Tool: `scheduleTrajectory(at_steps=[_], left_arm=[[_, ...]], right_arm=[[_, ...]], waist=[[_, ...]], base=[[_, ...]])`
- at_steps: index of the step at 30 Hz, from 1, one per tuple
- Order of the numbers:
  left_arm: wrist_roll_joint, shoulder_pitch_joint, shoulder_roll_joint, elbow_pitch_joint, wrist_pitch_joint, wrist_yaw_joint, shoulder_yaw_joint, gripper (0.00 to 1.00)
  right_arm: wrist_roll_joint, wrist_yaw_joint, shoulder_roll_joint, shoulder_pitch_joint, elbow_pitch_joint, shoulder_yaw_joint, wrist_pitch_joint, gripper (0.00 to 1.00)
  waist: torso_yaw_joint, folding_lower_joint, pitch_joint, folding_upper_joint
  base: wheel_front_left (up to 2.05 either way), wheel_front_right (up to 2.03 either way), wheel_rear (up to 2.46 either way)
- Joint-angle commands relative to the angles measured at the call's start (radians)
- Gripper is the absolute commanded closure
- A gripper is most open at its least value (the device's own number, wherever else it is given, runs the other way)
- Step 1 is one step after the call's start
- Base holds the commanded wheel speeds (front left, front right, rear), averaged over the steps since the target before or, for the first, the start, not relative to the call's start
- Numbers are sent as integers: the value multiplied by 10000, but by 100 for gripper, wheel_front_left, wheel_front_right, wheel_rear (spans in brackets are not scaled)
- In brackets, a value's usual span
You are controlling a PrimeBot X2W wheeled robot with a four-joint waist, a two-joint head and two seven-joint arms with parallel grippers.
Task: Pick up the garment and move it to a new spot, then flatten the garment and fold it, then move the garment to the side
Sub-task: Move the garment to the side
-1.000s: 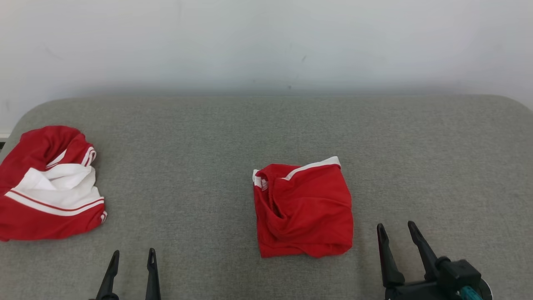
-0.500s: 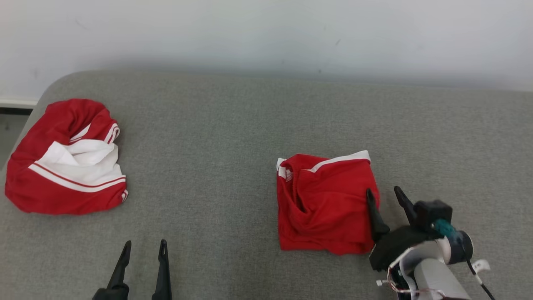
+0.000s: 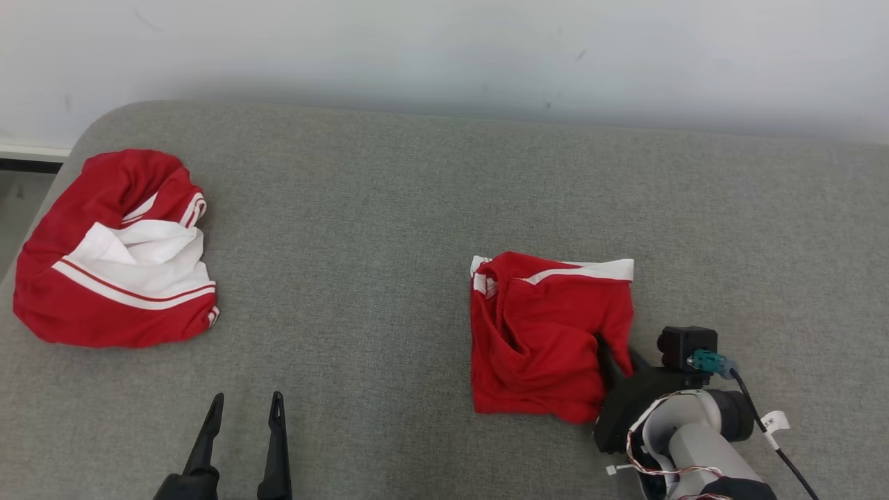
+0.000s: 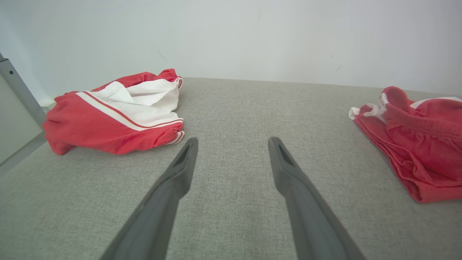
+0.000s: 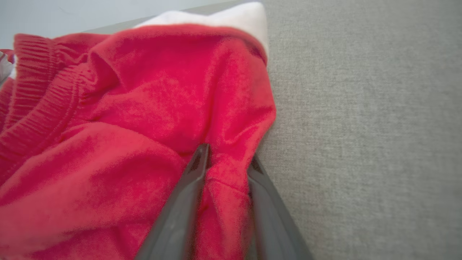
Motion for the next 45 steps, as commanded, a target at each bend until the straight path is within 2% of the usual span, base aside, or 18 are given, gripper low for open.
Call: scheduleTrajectory(at_steps=[1, 11, 24, 30, 36, 45], left_arm=[[-25, -55, -10, -28, -27, 11, 10, 0], [16, -490, -9, -182, -27, -122, 37, 0], [238, -1985, -9, -978, -28, -509, -214, 0], [398, -2544, -7, -1548, -27, -644, -316, 0], [577, -2879, 208, -2094, -27, -741, -220, 0], [718, -3103, 587, -2824, -27, -778, -87, 0]], right_arm=[[57, -24, 40, 136, 215, 93, 47, 100], [327, -27, -1100, -1411, -95, 940, -30, 100], [409, -27, -4238, -3810, -402, 1698, 857, 100], [413, -27, -5319, -4748, -541, 2008, 1248, 100], [389, -27, -5942, -5568, -718, 2245, 1477, 100], [237, -27, -6502, -6342, -881, 2413, 1596, 100]], waist=[[-50, 0, 26, 0], [-442, 0, 702, 0], [-716, 0, 2694, 0], [-1089, 0, 3518, 0], [-1678, 0, 4194, 0], [-2352, 0, 5014, 0]], base=[[0, 0, 0], [0, 0, 0], [0, 0, 0], [0, 0, 0], [0, 0, 0], [0, 0, 0]])
